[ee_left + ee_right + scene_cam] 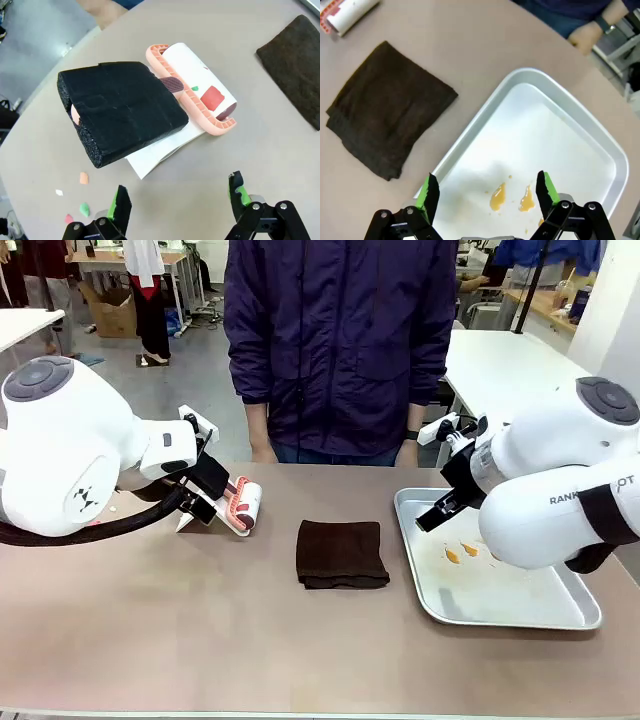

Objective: Clean the surface of the table.
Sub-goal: Hold the Lint Roller with your left hand and the towel with your right hand.

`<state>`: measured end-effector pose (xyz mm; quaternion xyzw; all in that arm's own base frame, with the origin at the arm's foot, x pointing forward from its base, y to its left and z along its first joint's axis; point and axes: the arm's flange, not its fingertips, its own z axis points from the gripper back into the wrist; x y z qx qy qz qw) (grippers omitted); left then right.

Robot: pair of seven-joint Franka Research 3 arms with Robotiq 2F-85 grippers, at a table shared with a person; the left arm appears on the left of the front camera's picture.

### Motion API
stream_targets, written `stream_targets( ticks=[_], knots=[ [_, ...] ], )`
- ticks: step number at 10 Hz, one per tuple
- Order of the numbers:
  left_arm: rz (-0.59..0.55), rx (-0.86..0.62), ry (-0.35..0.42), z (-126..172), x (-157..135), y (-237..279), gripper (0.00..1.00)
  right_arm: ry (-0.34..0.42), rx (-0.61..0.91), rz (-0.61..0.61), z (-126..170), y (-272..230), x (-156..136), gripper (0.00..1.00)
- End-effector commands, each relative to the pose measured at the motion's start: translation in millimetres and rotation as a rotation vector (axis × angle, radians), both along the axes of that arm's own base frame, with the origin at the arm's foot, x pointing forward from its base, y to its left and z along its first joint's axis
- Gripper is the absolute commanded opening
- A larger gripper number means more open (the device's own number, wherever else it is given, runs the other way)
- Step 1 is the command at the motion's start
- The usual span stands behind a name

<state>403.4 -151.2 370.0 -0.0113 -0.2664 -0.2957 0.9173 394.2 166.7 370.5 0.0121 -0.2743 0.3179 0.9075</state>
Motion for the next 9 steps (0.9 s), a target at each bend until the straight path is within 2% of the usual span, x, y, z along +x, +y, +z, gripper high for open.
stream_targets(
  ticks=[1,9],
  knots=[
    [0.0,0.0,0.0,0.1,0.0,0.0,1.0,0.0,0.0,0.0,0.1,0.0,0.0,1.0],
    [0.0,0.0,0.0,0.1,0.0,0.0,1.0,0.0,0.0,0.0,0.1,0.0,0.0,1.0]
  ],
)
